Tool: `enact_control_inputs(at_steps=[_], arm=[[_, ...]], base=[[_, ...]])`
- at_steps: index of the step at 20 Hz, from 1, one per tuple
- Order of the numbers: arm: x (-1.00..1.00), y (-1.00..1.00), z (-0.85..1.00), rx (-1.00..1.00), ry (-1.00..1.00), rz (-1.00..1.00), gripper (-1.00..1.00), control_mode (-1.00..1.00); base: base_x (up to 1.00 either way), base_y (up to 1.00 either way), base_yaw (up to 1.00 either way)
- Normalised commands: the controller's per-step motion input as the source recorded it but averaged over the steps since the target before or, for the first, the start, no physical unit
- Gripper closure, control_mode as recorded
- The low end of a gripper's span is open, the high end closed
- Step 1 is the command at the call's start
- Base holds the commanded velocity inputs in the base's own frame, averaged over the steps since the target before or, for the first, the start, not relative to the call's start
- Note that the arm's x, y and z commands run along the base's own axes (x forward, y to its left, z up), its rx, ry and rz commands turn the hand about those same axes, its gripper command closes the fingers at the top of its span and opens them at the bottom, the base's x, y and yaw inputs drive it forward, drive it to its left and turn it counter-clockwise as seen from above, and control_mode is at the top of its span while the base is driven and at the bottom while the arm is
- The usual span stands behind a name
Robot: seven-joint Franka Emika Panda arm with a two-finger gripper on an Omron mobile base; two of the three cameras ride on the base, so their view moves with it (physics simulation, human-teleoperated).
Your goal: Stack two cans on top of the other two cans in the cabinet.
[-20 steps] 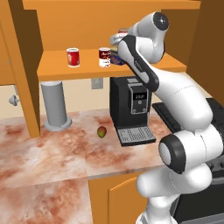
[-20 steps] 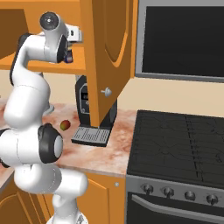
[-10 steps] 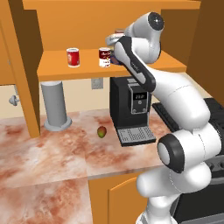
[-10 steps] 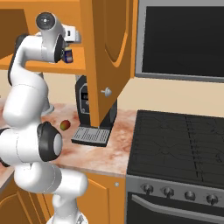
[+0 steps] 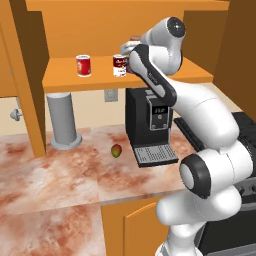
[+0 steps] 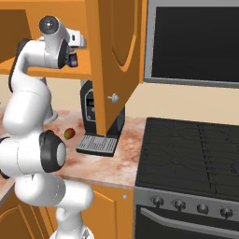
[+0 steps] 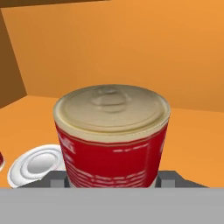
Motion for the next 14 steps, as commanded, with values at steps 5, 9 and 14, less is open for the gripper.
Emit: enact_control_inputs(at_steps=[5, 9, 14], arm=[[0.06, 0.0, -0.05, 0.0, 0.0, 0.0, 1.0, -1.0], [0.04, 0.0, -0.03, 0.0, 0.0, 0.0, 1.0, -1.0], [0.06, 0.0, 0.01, 0.0, 0.0, 0.0, 1.0, -1.0]], base=[[0.0, 0.0, 0.0], [0.0, 0.0, 0.0], [0.0, 0.0, 0.0]])
